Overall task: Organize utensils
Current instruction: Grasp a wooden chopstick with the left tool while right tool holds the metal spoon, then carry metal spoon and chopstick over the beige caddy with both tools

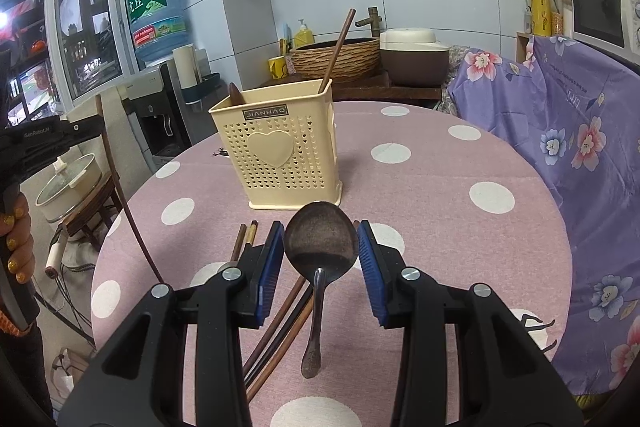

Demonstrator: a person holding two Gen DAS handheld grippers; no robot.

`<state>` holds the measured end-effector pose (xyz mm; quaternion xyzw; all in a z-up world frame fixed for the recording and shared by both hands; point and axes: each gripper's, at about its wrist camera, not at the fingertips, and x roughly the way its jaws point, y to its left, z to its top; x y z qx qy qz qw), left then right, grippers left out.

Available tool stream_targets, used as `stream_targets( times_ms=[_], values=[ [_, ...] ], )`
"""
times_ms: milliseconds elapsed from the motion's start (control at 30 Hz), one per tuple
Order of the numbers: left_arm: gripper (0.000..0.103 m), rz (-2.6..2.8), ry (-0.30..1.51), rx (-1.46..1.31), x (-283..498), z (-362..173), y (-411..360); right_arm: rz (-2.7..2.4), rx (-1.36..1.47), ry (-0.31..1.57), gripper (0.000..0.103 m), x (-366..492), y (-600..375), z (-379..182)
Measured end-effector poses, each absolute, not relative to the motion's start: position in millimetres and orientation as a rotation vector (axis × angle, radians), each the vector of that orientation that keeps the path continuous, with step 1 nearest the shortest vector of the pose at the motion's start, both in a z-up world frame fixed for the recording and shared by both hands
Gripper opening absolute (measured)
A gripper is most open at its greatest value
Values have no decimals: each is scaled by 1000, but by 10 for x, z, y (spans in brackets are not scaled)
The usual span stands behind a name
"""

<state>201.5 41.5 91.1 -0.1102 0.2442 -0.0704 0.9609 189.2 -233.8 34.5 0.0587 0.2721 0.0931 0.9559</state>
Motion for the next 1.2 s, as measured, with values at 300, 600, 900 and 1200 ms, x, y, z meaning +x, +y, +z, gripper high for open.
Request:
stream_targets(
  times_ms=[300, 600, 900, 1200],
  values=[
    [8, -153, 451, -223, 2058, 1109, 431, 221, 114, 542, 38, 2022, -2337, 506],
    [8, -184, 320, -212, 2307, 1947, 289, 265, 78, 445, 38, 2488, -2209, 1294],
    [8, -165, 233, -223, 2911, 2441, -95, 213, 102, 321, 38, 3213, -2132, 2111],
    [8, -141, 298, -216, 3291, 1684, -269, 150, 58, 393, 38, 3627, -2027, 1392]
  ],
)
